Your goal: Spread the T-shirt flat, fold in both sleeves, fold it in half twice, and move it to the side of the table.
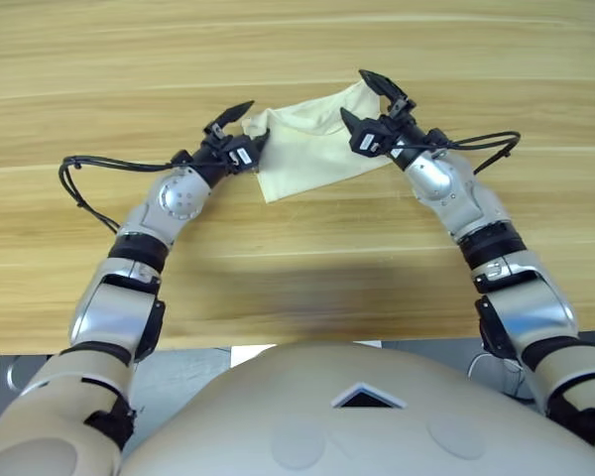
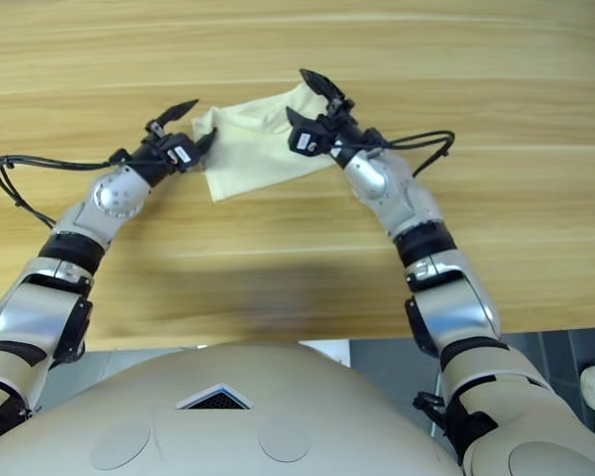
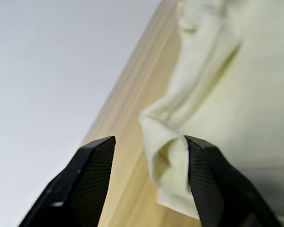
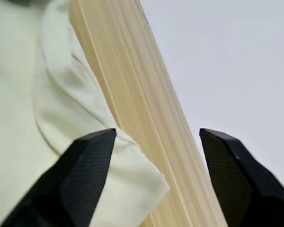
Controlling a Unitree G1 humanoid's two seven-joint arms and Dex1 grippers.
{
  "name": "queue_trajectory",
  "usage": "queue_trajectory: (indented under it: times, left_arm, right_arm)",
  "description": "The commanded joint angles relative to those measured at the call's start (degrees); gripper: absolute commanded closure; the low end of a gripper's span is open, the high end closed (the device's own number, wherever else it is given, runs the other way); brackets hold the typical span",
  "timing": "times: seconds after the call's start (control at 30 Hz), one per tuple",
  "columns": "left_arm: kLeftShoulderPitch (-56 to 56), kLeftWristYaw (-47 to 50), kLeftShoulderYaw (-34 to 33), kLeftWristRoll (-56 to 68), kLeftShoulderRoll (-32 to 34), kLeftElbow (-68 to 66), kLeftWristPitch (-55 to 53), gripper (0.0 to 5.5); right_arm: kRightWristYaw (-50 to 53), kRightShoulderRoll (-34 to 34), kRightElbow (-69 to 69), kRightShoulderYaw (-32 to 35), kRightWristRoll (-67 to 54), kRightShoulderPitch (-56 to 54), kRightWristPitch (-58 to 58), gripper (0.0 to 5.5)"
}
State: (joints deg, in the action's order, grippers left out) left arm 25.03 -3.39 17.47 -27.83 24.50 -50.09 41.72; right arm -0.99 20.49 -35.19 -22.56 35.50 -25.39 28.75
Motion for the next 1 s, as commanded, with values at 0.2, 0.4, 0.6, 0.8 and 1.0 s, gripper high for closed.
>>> queue_trajectory:
  times: [0.2, 0.4, 0.6, 0.8, 1.0]
  left_arm:
    - [7.1, 8.8, -1.8, 0.2, -1.2, -12.2, -5.0, 2.9]
    - [7.6, 9.7, -1.0, 0.3, -2.1, -17.5, -6.5, 2.9]
    - [7.5, 3.5, -3.9, 6.2, -4.5, -17.9, -2.7, 2.9]
    - [7.5, 2.0, -8.7, 11.9, -4.3, -16.8, -0.3, 2.9]
    - [1.8, -1.1, -15.5, 20.2, -4.0, -14.7, 2.6, 2.9]
  right_arm:
    - [2.7, -2.1, -6.6, -1.7, -0.2, -2.2, 1.3, 1.92]
    - [2.6, -4.3, -16.0, 0.9, -4.8, -7.4, 2.9, 1.92]
    - [-9.7, -8.6, -26.0, 9.0, -19.0, -10.3, 3.0, 1.92]
    - [-14.1, -12.9, -31.9, 16.8, -28.1, -16.7, -2.6, 1.92]
    - [-16.3, -14.9, -37.2, 24.3, -35.0, -22.4, -12.5, 1.92]
